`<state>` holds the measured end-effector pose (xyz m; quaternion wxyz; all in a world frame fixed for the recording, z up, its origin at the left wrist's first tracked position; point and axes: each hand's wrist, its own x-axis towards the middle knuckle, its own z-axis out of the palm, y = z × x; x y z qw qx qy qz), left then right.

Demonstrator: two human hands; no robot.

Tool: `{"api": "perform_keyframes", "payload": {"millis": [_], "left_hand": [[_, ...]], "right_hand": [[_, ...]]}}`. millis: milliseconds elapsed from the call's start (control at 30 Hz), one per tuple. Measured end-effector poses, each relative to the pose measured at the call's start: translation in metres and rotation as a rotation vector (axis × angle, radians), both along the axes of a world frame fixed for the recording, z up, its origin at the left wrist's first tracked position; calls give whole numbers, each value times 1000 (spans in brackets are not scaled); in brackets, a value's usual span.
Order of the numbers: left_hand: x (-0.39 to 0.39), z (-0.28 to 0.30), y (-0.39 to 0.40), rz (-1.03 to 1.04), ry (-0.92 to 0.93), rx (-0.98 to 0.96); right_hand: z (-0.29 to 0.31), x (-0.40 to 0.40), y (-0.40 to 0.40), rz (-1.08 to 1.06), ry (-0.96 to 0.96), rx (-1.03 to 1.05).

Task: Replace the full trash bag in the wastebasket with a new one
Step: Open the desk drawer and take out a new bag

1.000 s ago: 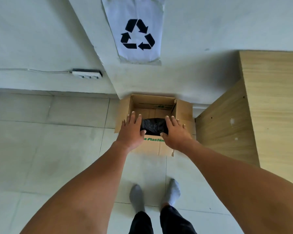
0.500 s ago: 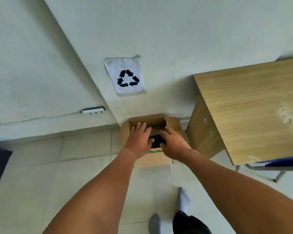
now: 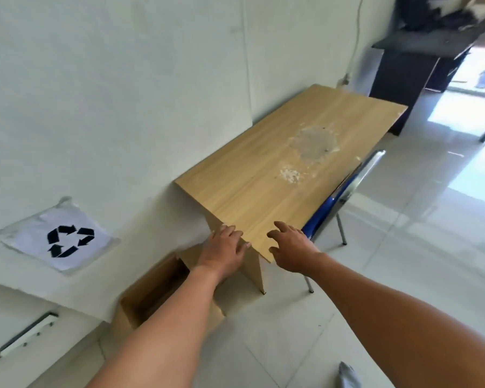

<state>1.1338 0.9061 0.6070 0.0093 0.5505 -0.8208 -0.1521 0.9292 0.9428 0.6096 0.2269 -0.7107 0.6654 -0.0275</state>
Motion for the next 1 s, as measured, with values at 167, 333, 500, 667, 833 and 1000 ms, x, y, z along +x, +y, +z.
{"api": "perform_keyframes", "payload": {"millis": [167, 333, 500, 667, 833, 1000], "left_hand": [[-129, 5, -31, -106, 92, -3], [-268, 15, -57, -153, 142, -52], [-399, 31, -78, -152, 256, -119], [-496, 25, -102, -193, 210, -119], [-576, 27, -142, -249, 217, -89], [-646, 28, -194, -218, 276, -78]], "right_hand": [[15, -130, 2, -174, 5, -53], [30, -278, 13, -313, 32, -41], [45, -415, 16, -394, 68, -15], [56, -504, 6, -462, 47, -35], [49, -565, -24, -463, 21, -30], [42, -624, -85, -415, -5, -33]]}}
